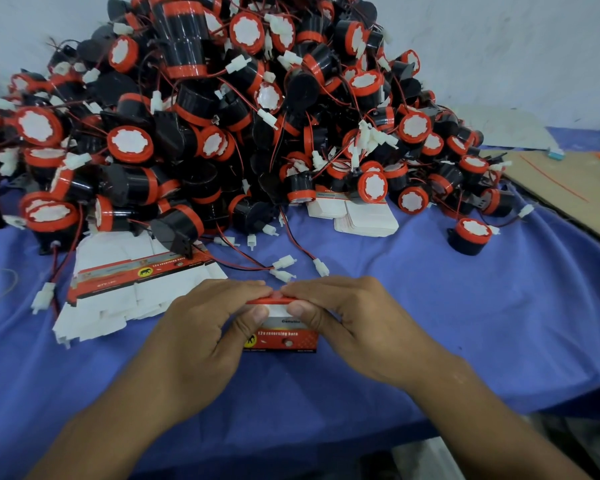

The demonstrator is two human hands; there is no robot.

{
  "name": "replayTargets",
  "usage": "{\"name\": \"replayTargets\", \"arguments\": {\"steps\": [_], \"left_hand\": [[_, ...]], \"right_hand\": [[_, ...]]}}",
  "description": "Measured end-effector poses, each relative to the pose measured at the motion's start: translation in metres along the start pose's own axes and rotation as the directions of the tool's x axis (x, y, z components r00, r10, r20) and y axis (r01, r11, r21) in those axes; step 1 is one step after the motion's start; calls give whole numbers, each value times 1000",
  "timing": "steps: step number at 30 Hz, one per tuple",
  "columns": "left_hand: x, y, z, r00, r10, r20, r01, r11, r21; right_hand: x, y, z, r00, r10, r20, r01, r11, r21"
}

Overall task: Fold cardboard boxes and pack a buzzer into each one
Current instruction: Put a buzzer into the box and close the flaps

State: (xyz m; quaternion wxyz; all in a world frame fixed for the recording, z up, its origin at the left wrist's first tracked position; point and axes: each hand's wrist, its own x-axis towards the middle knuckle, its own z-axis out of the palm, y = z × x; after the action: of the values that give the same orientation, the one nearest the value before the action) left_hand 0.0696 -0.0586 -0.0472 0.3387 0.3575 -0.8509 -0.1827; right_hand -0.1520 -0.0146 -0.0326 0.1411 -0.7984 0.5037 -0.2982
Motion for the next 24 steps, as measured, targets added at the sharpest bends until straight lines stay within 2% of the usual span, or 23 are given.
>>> {"name": "replayTargets", "arguments": {"steps": [5, 7, 10, 12, 15, 24], "left_hand": [[-2, 1, 2, 1000, -15, 15, 16, 998, -67], [-2, 0, 2, 1000, 7, -2, -7, 999, -38], [0, -3, 6, 996, 79, -44, -76, 996, 51], [0, -4, 9, 992, 120, -46, -115, 989, 97], [0, -7, 8, 989, 142, -33, -139, 987, 84], [2, -1, 0, 997, 71, 5, -71, 997, -14]], "right_hand": [[-3, 0, 2, 997, -19, -72, 18, 1000, -17], [-3, 2, 5, 992, -47, -119, 42, 998, -40], [-3, 5, 11, 969, -142, -203, 109, 980, -167], [-1, 5, 13, 964, -189, -189, 151, 969, -198], [0, 4, 12, 974, -181, -138, 160, 975, -155], [0, 3, 6, 981, -74, -177, 84, 995, 47]]}}
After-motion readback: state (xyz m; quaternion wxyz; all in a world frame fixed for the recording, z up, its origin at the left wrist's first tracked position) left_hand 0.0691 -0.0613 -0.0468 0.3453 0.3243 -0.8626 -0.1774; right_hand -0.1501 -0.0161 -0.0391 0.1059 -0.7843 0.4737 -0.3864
